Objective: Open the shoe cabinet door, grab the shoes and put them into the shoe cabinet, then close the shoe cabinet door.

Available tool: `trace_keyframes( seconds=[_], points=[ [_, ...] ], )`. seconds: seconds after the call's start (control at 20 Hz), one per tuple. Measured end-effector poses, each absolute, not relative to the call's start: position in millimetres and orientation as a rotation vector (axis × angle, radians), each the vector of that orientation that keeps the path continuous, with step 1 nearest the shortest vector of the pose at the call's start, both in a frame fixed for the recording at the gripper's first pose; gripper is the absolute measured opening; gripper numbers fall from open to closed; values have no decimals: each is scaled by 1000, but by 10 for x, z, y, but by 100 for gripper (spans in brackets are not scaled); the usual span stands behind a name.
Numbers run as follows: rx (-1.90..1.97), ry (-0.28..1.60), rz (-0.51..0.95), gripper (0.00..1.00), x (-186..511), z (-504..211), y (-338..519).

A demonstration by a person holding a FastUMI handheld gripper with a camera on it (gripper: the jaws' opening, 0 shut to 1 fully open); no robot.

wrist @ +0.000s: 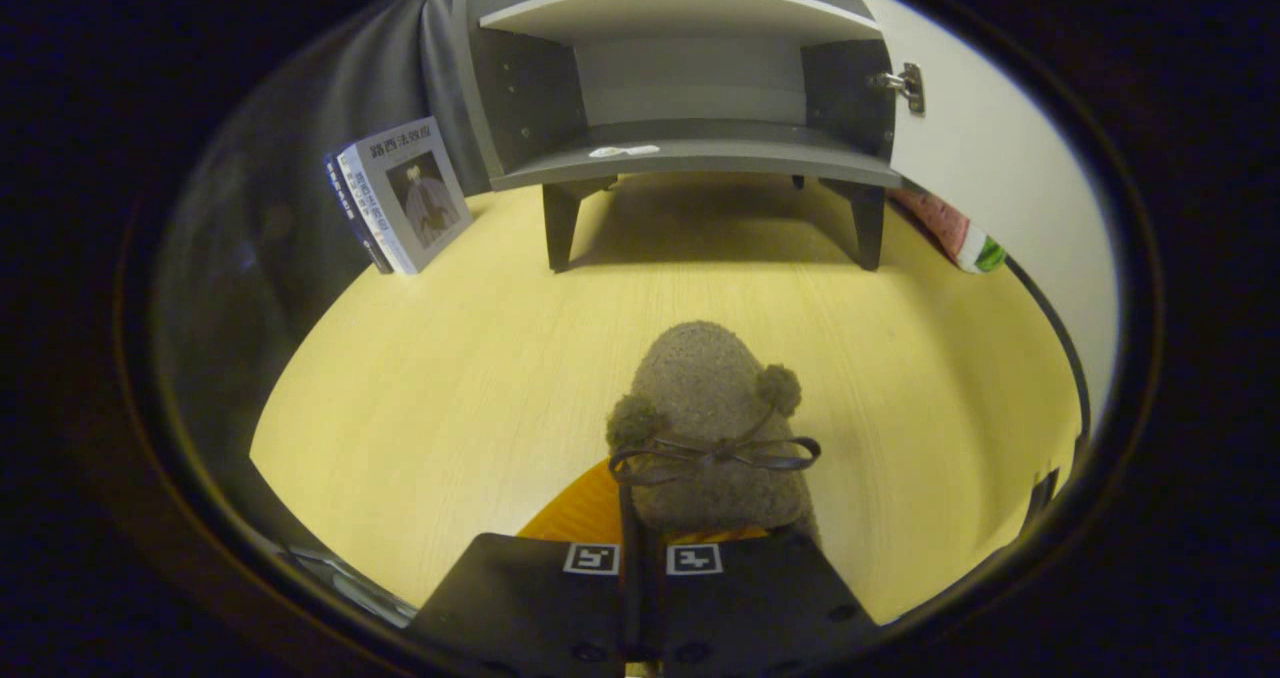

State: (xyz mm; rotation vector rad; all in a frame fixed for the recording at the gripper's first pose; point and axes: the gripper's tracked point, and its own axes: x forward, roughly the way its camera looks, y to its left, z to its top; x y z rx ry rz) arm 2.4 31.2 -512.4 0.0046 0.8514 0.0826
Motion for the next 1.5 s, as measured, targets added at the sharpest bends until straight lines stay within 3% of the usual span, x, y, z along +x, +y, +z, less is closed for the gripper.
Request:
trace_keyframes(
  seconds=[0.8,1.5],
  points=[
    [23,564,148,3,753,-2351,119],
    [-4,454,-44,3,2586,-1712,-75]
  ],
)
